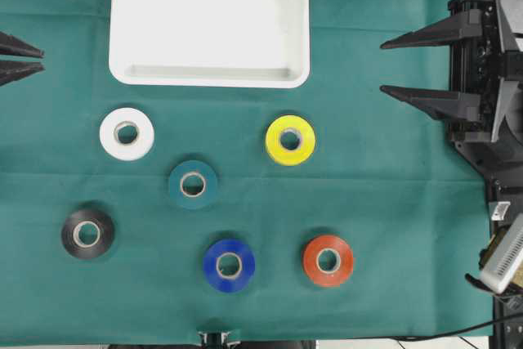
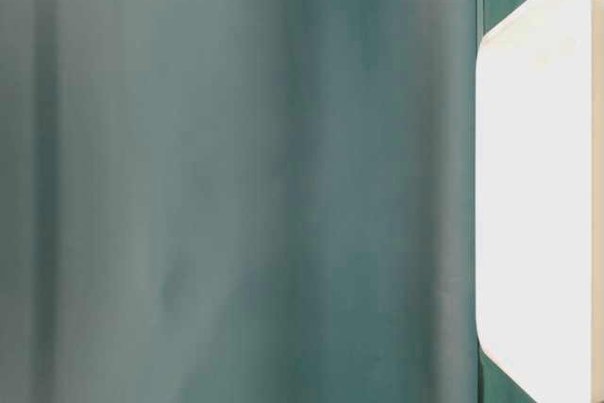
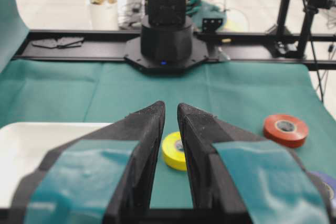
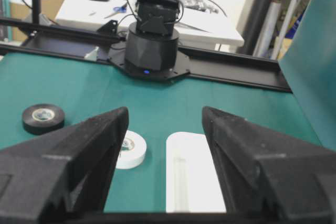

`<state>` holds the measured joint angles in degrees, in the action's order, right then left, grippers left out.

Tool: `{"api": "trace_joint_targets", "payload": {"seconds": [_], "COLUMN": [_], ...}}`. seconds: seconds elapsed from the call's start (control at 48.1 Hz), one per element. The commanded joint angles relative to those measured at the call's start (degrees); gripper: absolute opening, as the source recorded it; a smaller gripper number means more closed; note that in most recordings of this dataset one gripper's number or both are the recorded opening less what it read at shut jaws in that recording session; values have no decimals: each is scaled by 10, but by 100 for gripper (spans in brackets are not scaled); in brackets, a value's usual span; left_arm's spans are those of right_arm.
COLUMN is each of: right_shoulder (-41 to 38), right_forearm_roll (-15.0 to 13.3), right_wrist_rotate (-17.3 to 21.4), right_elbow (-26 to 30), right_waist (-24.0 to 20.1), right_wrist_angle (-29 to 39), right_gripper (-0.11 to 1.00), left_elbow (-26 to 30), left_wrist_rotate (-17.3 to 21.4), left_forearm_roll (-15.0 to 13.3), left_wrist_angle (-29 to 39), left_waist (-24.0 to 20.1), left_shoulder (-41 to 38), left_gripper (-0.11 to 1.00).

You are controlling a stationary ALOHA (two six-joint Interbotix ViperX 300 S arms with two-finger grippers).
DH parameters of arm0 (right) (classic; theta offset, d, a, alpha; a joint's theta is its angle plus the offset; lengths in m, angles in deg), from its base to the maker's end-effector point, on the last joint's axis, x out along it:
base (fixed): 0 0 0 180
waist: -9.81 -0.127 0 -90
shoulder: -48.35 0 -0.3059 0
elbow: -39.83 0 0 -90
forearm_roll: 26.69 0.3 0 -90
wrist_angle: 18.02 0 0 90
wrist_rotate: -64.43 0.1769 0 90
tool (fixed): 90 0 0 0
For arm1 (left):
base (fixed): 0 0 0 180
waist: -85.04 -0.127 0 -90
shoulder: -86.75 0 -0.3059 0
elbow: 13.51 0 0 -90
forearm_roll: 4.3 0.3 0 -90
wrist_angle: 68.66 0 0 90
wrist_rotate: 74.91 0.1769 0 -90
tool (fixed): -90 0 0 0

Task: Put the tape alternately from left to right into the white case.
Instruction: 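Move both grippers inward over the white and yellow tape rolls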

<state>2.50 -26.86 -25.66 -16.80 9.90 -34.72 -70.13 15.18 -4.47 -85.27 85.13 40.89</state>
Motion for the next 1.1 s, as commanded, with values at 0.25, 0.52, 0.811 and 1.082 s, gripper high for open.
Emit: {"api": "trace_joint_targets", "payload": {"seconds": [0.25,0.52,0.811,1.082], "right_shoulder": [11,12,-28,-51], "right_forearm_roll": [0,0,0,0], "right_wrist_rotate": [7,7,10,10], "right_elbow": [-22,-22,-16,-8], "right_waist": [4,6,11,13], "right_wrist_angle": [-28,-25,-24,-25], "right_gripper": [-7,-9,-8,31], "left_elbow": [-13,-18,-10,-5], "left_wrist_rotate": [-4,-4,-4,-4], "left_forearm_roll": [-13,-13,-14,-15], "left_wrist_angle": [-9,-5,-5,0], "left_waist": [-1,6,7,7], "left_shoulder": [39,25,-24,-48], "left_gripper": [2,2,2,41]}}
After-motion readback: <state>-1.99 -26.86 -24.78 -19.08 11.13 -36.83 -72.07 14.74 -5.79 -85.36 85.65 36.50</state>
